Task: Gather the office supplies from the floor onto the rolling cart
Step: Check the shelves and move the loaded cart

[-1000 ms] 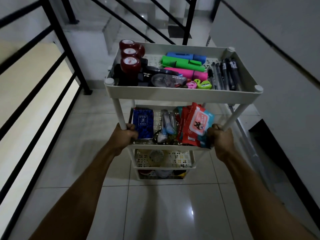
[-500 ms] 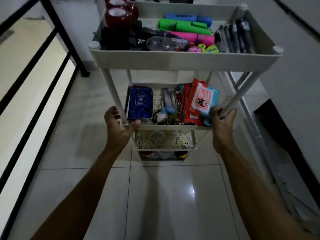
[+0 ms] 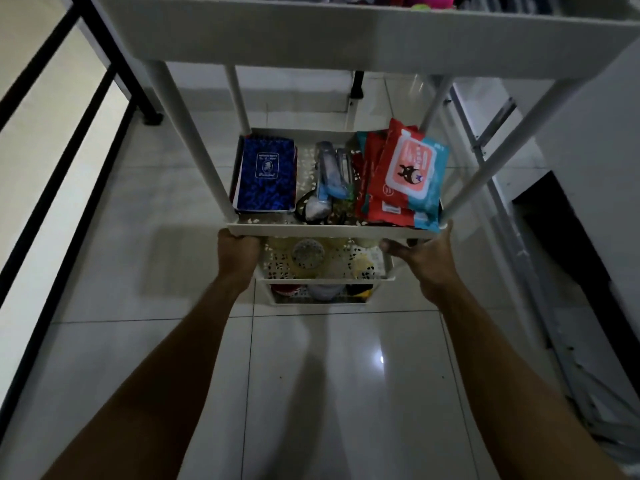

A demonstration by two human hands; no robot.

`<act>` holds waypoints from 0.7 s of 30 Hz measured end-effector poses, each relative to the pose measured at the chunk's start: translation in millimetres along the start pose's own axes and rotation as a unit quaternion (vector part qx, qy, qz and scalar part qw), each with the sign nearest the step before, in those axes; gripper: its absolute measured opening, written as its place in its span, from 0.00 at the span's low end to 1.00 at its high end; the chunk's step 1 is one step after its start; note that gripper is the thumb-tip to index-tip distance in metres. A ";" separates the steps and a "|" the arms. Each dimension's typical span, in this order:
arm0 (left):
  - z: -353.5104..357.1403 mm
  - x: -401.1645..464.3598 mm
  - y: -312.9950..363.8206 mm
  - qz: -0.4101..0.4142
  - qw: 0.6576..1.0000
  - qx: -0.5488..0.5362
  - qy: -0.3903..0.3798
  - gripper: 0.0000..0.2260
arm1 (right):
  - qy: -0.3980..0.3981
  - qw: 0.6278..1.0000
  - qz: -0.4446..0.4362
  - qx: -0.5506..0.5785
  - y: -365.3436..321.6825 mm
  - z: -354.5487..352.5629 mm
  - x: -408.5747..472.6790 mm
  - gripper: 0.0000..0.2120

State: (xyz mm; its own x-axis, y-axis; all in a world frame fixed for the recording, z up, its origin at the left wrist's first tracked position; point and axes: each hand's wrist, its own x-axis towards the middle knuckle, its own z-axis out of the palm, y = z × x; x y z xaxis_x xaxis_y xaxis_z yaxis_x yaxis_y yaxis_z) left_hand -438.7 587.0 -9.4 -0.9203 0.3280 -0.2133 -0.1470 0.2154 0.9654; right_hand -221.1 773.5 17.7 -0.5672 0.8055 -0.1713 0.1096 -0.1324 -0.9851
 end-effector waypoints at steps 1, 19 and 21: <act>-2.3 1.3 0.0 0.006 1.000 0.006 -0.022 0.12 | 0.019 1.000 -0.016 -0.006 4.1 3.1 2.2 0.27; 5.6 7.8 -51.5 -0.030 0.997 0.030 -0.057 0.17 | 0.113 0.993 -0.008 -0.037 43.3 10.4 26.7 0.15; 9.2 13.8 -50.4 -0.021 0.998 0.027 -0.059 0.19 | 0.117 0.992 0.000 -0.057 44.5 8.1 34.4 0.17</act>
State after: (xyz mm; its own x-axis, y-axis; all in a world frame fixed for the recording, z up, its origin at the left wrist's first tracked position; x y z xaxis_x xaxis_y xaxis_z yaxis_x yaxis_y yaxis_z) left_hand -440.7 589.1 -62.4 -0.8639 0.4231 -0.2732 -0.1627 0.2789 0.9464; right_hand -242.3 790.6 -32.1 -0.3645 0.9190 -0.1502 0.2082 -0.0768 -0.9751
